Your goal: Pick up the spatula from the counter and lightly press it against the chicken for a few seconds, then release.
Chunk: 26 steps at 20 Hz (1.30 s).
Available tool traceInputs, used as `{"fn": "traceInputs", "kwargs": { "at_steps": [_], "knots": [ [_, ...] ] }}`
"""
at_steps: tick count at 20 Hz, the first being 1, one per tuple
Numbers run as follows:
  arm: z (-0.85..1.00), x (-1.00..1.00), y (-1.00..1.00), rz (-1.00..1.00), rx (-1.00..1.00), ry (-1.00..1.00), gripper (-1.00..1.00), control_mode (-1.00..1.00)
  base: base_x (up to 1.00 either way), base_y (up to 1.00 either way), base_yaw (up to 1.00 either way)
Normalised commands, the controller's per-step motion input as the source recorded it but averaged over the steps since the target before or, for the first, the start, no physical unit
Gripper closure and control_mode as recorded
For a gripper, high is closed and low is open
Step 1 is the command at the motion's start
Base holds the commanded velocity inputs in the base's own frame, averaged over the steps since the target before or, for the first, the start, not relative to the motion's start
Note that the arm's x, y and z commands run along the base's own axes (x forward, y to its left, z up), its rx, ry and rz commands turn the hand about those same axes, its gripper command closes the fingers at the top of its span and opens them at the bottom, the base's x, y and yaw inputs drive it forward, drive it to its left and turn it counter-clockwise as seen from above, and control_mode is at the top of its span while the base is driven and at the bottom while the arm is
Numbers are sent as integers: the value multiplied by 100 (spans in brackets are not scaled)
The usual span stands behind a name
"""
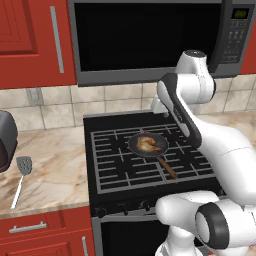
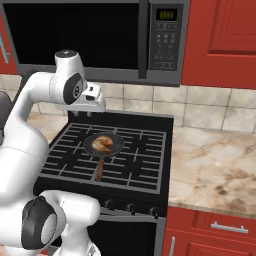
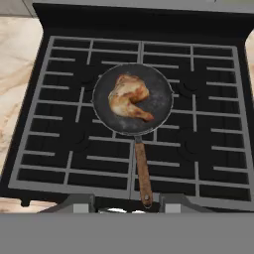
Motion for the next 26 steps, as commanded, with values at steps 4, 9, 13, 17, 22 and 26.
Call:
{"fn": "traceInputs", "kwargs": {
  "at_steps": [4,9,13,17,22,26],
  "knots": [
    [0,-11,0,0,0,0,-100,-100,0,0,0],
    [0,-47,2,-1,0,-4,-100,-100,0,0,0],
    [0,-56,7,0,0,-18,-100,-100,0,0,0],
    [0,-40,19,0,6,-9,-100,-100,0,0,0],
    [0,-44,37,0,6,-7,-100,-100,0,0,0],
    [-8,-54,36,0,4,-10,-100,-100,0,0,0]
  ]
}}
